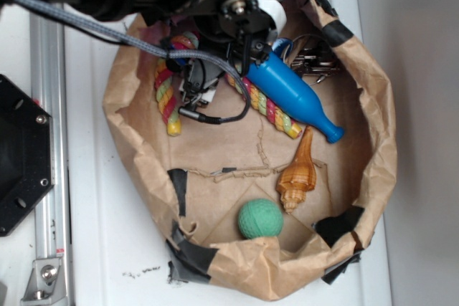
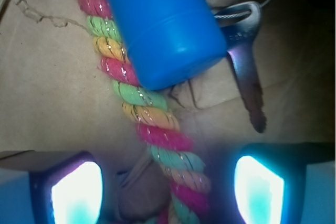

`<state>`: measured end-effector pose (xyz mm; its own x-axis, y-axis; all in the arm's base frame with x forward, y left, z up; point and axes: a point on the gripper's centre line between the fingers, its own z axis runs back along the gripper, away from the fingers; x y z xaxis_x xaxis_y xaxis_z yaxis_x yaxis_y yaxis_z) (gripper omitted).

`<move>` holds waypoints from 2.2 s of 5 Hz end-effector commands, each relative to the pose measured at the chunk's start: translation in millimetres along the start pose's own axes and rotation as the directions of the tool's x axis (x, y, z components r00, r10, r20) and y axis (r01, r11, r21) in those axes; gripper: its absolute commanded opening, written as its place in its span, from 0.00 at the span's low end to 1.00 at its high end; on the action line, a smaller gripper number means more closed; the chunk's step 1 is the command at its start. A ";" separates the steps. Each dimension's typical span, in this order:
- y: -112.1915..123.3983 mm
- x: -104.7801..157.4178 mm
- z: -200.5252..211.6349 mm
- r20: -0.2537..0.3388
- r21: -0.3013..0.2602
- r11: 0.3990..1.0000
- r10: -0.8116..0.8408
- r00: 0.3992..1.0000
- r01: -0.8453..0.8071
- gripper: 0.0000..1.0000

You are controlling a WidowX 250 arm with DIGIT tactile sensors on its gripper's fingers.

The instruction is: Grab the multicolored rope.

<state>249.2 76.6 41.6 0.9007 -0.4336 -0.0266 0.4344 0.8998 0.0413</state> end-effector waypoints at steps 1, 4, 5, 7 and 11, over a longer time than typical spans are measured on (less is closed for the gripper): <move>8.3 11.2 -11.2 0.083 0.000 0.996 0.088 0.993 -0.088 1.00; 22.9 12.7 -32.7 0.088 -0.057 0.980 0.195 0.977 -0.190 1.00; 18.7 9.5 -34.3 0.074 -0.013 0.980 0.198 0.977 -0.198 0.00; 15.5 7.0 -35.5 0.068 0.036 0.976 0.211 0.975 -0.214 0.00; -30.9 18.5 37.7 0.217 0.076 0.952 0.276 0.936 -0.298 0.00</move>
<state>249.1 43.6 69.3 0.9763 -0.1378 0.1672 0.1199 0.9863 0.1132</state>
